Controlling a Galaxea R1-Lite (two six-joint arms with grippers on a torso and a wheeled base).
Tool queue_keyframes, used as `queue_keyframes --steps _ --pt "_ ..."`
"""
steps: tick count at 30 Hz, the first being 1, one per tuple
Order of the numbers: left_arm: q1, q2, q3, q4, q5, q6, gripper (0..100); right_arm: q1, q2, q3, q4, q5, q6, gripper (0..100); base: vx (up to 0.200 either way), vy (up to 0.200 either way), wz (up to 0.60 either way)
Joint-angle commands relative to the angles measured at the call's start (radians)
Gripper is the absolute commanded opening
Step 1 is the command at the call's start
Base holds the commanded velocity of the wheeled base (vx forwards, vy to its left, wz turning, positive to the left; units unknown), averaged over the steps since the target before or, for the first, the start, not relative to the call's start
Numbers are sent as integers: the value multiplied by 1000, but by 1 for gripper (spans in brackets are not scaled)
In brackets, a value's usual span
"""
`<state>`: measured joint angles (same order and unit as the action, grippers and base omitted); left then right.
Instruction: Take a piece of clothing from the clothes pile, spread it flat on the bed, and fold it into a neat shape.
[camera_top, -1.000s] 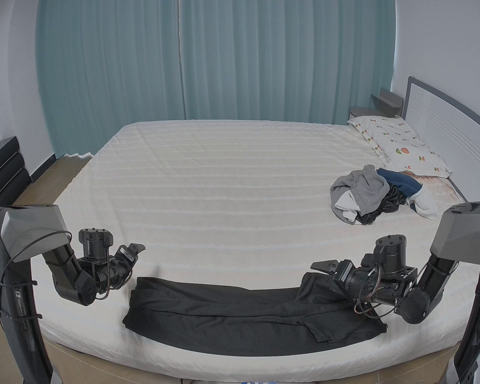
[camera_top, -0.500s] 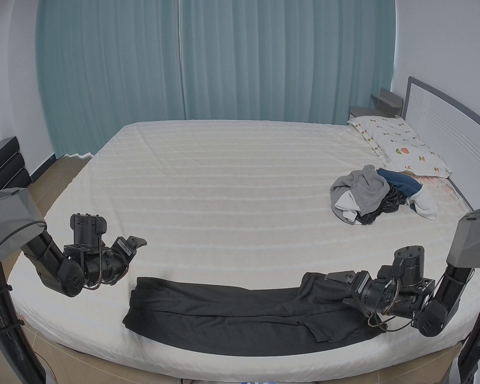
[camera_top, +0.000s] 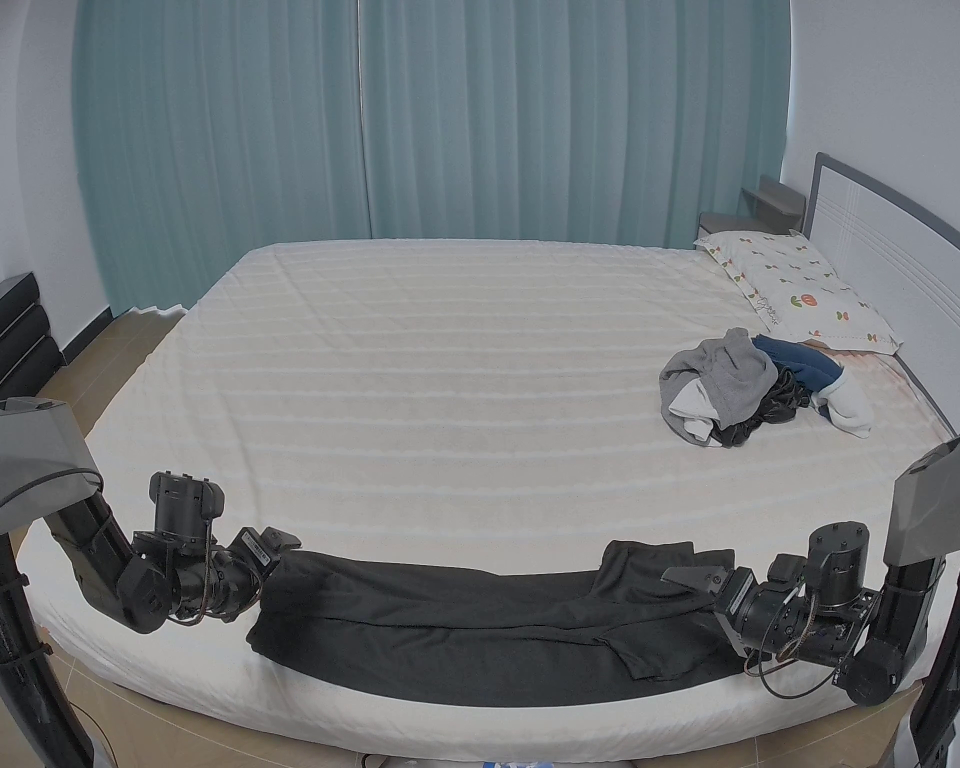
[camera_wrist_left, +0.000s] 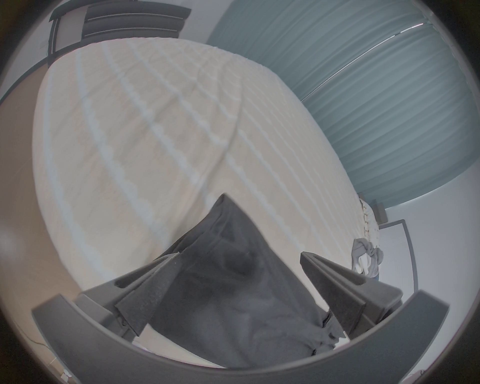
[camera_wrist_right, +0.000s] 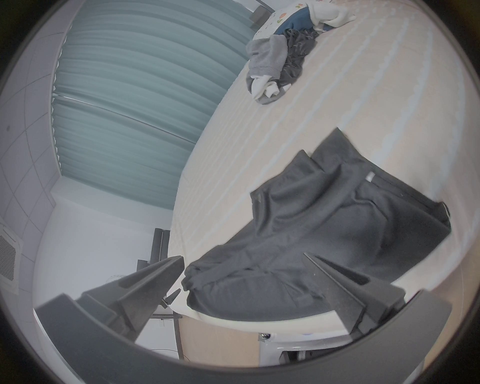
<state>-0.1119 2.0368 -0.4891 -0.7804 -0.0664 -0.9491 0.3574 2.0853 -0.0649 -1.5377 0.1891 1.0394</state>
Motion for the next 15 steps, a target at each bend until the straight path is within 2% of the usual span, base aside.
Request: queue_keyframes --steps 1,2,10,15 --pt "0 13 53 -2 -1 -7 100 3 88 51 -27 1 1 100 -200 0 0" --pt "0 13 66 -3 -1 -7 100 3 88 51 -27 1 2 100 -200 0 0" --pt "-8 26 113 -36 -6 0 100 -3 90 56 -27 1 2 100 0 0 0" --pt "-26 105 158 -168 14 4 100 -2 90 56 -25 1 2 100 0 0 0"
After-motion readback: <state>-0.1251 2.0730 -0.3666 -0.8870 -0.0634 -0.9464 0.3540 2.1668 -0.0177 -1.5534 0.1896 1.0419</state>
